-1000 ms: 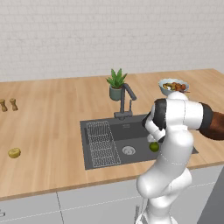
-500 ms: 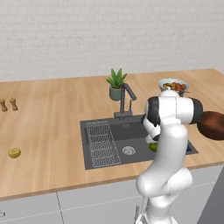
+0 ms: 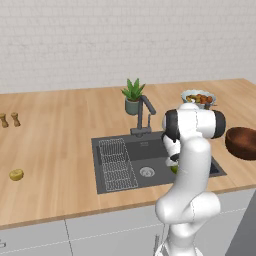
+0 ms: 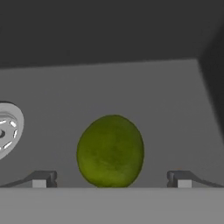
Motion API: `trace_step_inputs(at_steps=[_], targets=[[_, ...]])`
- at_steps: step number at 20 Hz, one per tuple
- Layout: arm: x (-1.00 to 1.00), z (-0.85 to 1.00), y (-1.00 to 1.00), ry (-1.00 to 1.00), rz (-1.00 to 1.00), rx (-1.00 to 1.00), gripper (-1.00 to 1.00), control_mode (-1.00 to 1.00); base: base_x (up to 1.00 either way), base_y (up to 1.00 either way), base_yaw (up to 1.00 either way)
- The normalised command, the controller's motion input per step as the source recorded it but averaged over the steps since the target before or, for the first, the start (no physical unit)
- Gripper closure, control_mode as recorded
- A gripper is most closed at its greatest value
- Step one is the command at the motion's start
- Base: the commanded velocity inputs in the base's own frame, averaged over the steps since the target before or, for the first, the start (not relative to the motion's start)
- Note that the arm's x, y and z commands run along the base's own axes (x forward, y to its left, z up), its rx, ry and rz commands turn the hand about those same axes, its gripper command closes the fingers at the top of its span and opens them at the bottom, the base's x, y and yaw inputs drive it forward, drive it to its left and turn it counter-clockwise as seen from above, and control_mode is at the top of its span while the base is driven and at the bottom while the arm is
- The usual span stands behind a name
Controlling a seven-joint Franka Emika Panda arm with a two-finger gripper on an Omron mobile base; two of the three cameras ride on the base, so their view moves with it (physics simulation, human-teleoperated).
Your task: Pick the lime from the sink and place it in the bowl. Then pick the bowl and place it in the microwave. Then close the microwave door and press the start button.
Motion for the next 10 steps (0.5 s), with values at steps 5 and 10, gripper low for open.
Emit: trace_step_inputs(at_steps=[5, 10], targets=[[0.04, -0.21, 0.01, 0.00, 0.00, 0.00, -1.00, -1.00, 0.00, 0.00, 0.00], [0.11, -0.17, 0.02, 0.02, 0.00, 0.00, -1.00, -1.00, 0.00, 0.00, 0.00]])
